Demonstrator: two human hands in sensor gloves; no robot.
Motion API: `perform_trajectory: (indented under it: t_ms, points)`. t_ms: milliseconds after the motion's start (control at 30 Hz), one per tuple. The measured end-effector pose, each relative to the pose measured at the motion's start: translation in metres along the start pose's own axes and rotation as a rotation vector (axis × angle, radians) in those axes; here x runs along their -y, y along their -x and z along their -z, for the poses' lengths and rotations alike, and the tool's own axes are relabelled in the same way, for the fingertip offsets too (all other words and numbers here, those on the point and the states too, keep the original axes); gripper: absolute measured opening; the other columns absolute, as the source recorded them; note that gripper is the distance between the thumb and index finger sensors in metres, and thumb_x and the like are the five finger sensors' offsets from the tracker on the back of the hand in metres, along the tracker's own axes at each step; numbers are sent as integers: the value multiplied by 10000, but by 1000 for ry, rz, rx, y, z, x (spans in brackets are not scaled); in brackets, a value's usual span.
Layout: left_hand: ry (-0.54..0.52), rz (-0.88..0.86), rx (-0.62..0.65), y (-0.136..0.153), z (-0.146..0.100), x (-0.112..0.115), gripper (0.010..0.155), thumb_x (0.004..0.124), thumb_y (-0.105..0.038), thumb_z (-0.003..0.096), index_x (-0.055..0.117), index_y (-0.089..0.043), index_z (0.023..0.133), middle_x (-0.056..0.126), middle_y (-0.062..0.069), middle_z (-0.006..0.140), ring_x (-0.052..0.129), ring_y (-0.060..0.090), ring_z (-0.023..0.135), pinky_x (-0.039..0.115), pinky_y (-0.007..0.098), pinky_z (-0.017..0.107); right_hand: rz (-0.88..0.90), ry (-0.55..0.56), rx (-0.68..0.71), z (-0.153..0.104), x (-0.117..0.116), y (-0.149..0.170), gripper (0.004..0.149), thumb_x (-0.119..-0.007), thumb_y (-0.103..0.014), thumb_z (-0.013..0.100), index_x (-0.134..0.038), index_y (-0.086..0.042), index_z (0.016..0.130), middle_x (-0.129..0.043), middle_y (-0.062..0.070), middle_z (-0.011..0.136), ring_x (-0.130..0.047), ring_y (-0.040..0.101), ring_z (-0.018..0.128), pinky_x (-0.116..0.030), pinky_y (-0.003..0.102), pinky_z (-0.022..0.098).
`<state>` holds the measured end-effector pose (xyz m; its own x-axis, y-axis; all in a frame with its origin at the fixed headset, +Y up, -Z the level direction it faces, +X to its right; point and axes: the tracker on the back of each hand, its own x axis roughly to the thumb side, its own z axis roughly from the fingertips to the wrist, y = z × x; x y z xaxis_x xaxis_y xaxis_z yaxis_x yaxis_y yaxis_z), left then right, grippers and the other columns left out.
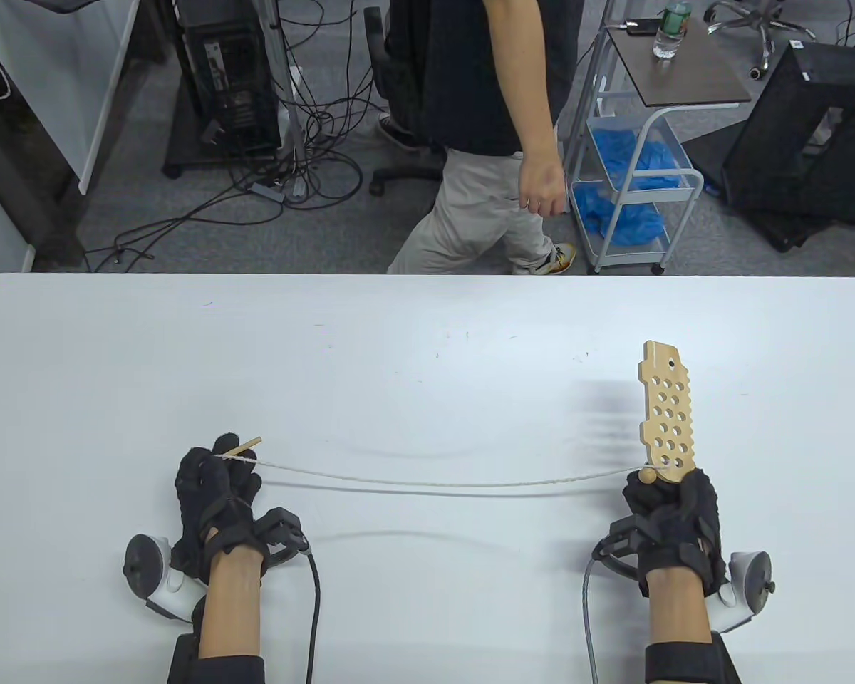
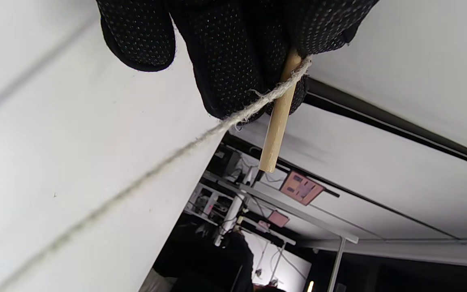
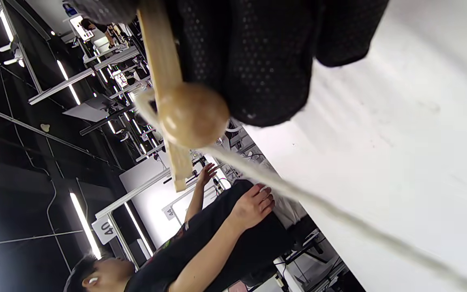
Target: Remove rope from all holes on crocodile lacing toy
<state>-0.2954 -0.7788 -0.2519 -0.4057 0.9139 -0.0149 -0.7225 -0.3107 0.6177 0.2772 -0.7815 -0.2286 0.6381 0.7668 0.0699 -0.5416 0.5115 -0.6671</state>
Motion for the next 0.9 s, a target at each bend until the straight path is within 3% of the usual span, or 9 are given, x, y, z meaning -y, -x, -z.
perform_trajectory:
  t_ms: [400,900]
  points:
    - [-43,-17,-4,1,-1,-3,472,708,-410,530,596,-348,984,957,-139,880,1005,65,721,772,463,669,82,12,3,-1,1,1,472,-647,-384,492,-537,-127,873,-875,73,713,-973,281,546,-702,572,581]
    - [71,122,119,-8,-2,13,479,730,-427,520,644,-363,987,986,-110,829,1003,92,680,756,496,663,-68,-190,66,-8,-30,13,492,-728,-349,479,-579,-63,851,-902,130,669,-990,323,492,-711,599,541]
